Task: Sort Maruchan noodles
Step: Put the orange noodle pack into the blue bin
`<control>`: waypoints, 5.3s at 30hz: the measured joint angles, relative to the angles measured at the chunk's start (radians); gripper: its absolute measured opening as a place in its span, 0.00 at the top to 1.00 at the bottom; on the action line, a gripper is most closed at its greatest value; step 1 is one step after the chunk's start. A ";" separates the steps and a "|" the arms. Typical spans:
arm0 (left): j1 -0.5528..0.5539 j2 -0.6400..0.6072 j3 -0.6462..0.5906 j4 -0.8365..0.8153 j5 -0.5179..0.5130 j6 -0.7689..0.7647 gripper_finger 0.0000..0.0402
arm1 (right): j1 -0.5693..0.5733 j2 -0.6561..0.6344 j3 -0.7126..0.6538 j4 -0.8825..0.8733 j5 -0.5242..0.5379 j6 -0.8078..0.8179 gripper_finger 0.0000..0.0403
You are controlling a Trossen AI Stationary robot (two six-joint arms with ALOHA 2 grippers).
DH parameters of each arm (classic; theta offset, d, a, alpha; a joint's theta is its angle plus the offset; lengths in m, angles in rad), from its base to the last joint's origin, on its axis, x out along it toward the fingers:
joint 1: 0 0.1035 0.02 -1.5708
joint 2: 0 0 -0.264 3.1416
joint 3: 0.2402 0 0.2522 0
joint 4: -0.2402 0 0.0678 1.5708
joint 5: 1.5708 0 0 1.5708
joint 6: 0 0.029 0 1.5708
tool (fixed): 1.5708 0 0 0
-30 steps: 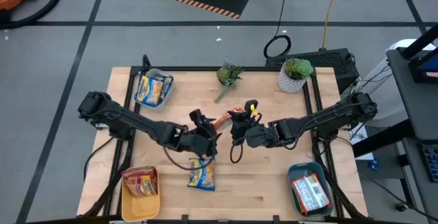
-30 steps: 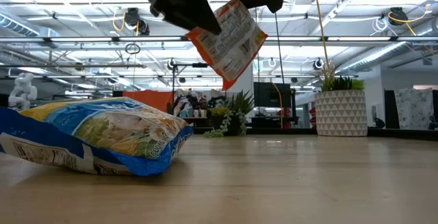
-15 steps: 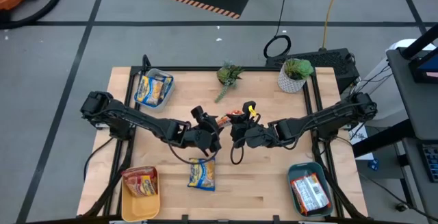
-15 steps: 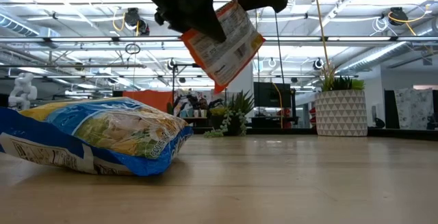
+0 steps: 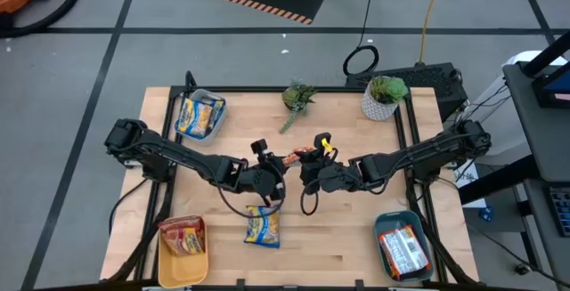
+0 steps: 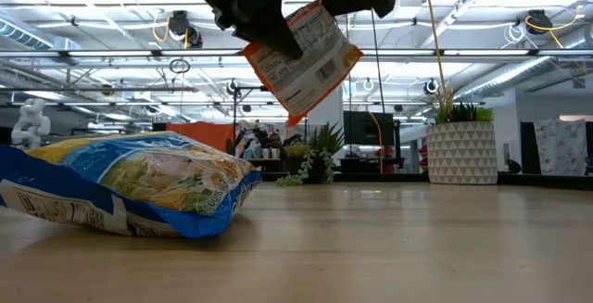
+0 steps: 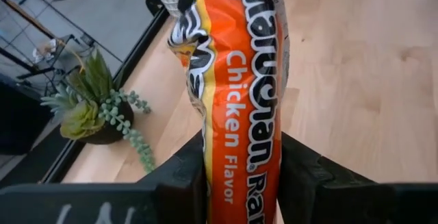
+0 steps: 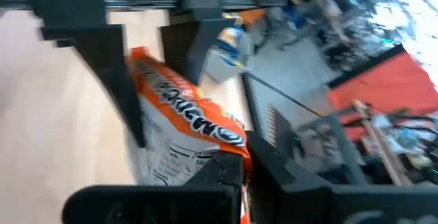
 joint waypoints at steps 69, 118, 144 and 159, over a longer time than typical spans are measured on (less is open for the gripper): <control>-0.191 -0.001 0.000 0.187 -0.021 0.282 0.69 | 0.405 -0.189 -0.131 -0.036 -0.049 0.659 0.35; -0.271 0.139 0.186 0.458 -0.037 0.261 0.68 | 0.629 -0.300 -0.040 -0.471 0.053 0.813 0.25; -0.268 0.271 0.354 0.241 -0.043 0.174 0.68 | 0.615 -0.283 -0.042 -0.327 0.024 0.604 0.25; -0.268 0.273 0.353 0.145 -0.035 0.093 0.68 | 0.532 -0.236 -0.041 -0.267 0.007 0.555 0.25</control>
